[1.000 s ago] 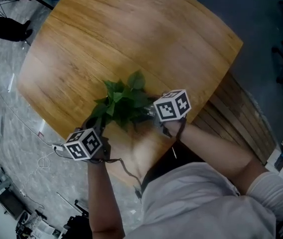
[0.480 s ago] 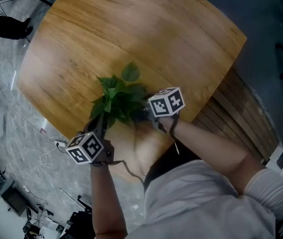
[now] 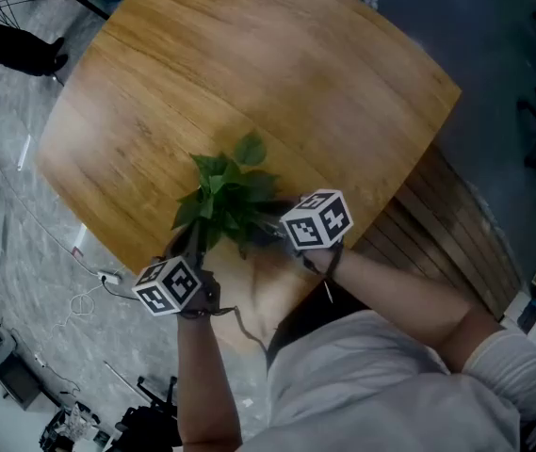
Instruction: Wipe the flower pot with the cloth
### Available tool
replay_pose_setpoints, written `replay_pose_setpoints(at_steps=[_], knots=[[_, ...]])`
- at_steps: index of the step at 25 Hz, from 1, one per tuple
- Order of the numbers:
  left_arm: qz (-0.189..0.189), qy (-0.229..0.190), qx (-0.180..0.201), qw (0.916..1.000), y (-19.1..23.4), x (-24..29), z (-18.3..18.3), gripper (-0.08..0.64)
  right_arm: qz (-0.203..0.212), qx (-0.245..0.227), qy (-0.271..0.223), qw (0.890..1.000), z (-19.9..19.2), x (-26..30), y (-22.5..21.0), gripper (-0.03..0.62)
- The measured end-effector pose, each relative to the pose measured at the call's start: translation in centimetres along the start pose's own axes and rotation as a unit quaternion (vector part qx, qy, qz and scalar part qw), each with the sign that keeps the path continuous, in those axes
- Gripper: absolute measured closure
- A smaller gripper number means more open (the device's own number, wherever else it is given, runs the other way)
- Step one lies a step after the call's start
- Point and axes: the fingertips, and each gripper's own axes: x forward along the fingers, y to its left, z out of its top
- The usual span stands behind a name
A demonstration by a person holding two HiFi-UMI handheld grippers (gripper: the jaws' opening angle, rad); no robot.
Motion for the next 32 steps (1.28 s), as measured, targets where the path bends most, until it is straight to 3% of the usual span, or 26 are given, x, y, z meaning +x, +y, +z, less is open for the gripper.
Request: replay_pose_setpoints(at_steps=[6,15,21,24,32], knots=[[0.005,-0.005,0.002,1.0,0.3,0.4,-0.4,0.545,-0.015,0.01,-0.002,1.0,-0.7,3.3,-3.4,0.548],[-0.003,-0.002,-0.012,0.9999,-1.1,0.2,-1.0,0.548,0.032,-0.019,-0.019,0.999,1.8,-1.4,3.2,0.548],[-0.02,-0.001,-0.011,0.9997,-2.1,1.3,-1.2,0.549,-0.008,0.0,0.007,1.0,0.6,2.8,-3.0,0.548],[-0.021,0.001,-0.011,0.9997,-1.7,1.3,-1.3,0.549,-0.011,0.003,0.008,1.0,0.4,3.8,-3.3,0.548],[-0.029,-0.038,-0.004,0.9988,-3.5,-0.4,0.1,0.549,0.0,-0.065,0.016,0.998,1.6,0.7,0.2,0.548]])
